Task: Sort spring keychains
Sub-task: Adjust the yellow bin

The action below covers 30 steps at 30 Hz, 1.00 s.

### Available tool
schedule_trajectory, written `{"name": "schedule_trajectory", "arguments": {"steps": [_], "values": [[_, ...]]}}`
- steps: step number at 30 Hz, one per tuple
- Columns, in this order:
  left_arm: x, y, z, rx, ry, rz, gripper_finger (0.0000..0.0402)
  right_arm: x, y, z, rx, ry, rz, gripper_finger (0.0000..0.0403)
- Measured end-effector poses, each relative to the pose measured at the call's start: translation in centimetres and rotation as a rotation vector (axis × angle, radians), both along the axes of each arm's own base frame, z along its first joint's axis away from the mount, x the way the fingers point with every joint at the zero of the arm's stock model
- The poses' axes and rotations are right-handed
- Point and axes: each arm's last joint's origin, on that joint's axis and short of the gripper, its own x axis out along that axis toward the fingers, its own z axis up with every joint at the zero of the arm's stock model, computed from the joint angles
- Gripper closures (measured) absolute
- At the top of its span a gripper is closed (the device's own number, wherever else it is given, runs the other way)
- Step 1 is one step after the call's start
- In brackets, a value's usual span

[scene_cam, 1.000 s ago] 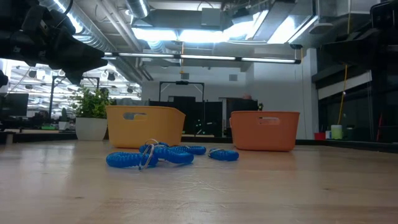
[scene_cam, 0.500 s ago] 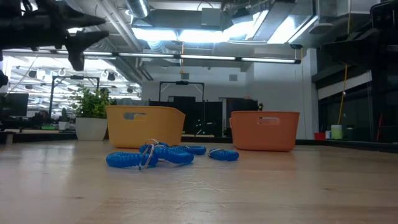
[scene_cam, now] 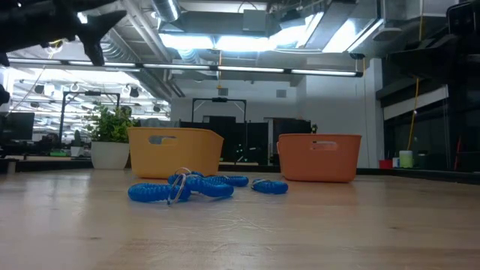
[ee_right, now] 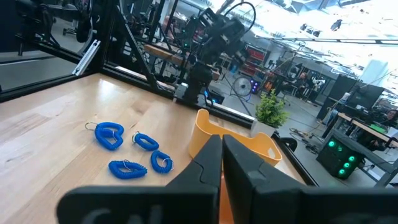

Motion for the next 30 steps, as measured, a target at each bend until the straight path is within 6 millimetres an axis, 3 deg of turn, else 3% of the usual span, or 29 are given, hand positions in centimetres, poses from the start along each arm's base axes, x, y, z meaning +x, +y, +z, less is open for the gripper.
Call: {"name": "schedule_trajectory", "arguments": {"steps": [6,12,19,30], "values": [[0.7,0.0,3.2,0.085,0.043,0.036,0.0279,0.0,0.0,0.0,0.0,0.0,0.0,0.0387],[3.2,0.2,5.9,0.11,0.203,0.038,0.0279,0.0,0.0,0.0,0.0,0.0,0.0,0.0387],[9.0,-0.9,6.3,0.156,0.414,-0.043,0.0279,0.0,0.0,0.0,0.0,0.0,0.0,0.0387],[17.7,-5.2,7.2,0.448,0.566,-0.159,0.0279,0.0,0.0,0.0,0.0,0.0,0.0,0.0387]]}}
